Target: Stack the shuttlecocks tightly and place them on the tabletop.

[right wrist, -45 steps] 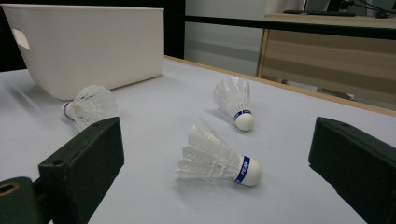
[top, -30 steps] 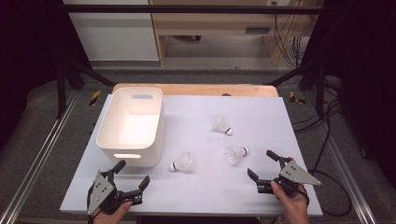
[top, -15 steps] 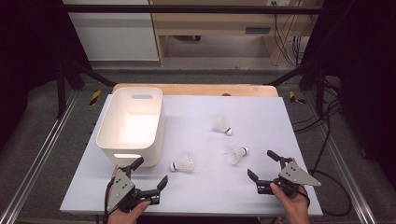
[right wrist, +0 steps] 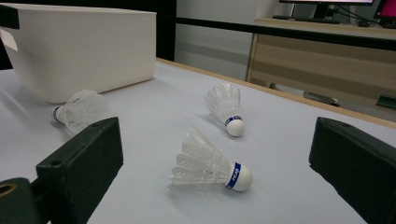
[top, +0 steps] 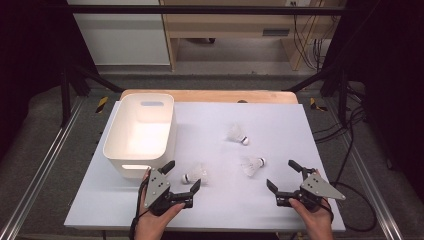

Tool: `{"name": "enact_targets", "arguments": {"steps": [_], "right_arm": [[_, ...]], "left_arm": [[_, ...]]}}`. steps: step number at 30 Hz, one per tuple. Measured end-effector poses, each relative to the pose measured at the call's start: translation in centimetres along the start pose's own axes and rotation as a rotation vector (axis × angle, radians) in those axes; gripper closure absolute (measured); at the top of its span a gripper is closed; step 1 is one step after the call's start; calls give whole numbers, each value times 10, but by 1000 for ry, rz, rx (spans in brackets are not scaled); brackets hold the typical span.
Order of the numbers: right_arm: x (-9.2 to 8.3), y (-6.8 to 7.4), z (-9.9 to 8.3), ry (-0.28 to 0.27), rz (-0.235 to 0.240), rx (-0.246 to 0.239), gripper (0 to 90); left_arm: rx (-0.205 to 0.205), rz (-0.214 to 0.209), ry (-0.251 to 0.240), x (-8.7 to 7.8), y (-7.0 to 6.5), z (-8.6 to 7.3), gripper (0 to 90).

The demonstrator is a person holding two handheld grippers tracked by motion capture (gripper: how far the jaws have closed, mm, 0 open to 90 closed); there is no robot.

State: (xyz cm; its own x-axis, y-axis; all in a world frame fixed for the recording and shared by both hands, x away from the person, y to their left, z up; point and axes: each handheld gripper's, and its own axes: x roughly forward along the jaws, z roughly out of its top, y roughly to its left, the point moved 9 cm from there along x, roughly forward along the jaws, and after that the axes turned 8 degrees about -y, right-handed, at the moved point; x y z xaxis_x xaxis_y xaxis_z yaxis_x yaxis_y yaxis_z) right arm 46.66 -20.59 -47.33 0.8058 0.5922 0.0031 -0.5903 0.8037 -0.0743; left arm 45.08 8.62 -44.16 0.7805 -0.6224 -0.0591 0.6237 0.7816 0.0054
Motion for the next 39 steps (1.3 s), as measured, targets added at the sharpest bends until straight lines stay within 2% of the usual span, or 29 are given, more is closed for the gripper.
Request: {"name": "enact_targets", "arguments": {"steps": [3, 5, 11, 13, 19, 22, 23, 24, 25, 28, 31, 39], "right_arm": [[-1, -2, 2, -7, -12, 10, 36], [-2, -4, 2, -10, -20, 19, 36], [-1, -3, 1, -7, -23, 25, 36], [0, -2, 0, -2, -18, 31, 34], [1, -2, 0, -3, -20, 30, 33], [1, -1, 0, 0, -17, 29, 32], [2, -1, 0, 0, -17, 30, 32], [2, -1, -1, 2, -15, 33, 31], [2, -1, -1, 3, -15, 33, 31], [2, 0, 0, 2, -14, 34, 31], [2, 0, -1, 3, -13, 34, 31], [2, 0, -1, 7, -12, 28, 31]], "left_arm": [[36, -5, 31, 6, -2, -1, 44], [39, -2, 35, 7, -2, -1, 44], [8, 25, 73, 13, 9, -5, 45], [13, 23, 88, 15, 11, -7, 47], [-9, 30, 94, 20, 15, -9, 47], [-3, 25, 97, 24, 13, -8, 45], [11, 22, 102, 25, 12, -7, 45], [26, 20, 111, 27, 9, -6, 49], [16, 11, 108, 27, 6, -4, 50], [46, -11, 118, 29, -5, -2, 50], [34, -13, 121, 35, -8, -2, 48], [54, -14, 154, 46, -11, -10, 52]]}}
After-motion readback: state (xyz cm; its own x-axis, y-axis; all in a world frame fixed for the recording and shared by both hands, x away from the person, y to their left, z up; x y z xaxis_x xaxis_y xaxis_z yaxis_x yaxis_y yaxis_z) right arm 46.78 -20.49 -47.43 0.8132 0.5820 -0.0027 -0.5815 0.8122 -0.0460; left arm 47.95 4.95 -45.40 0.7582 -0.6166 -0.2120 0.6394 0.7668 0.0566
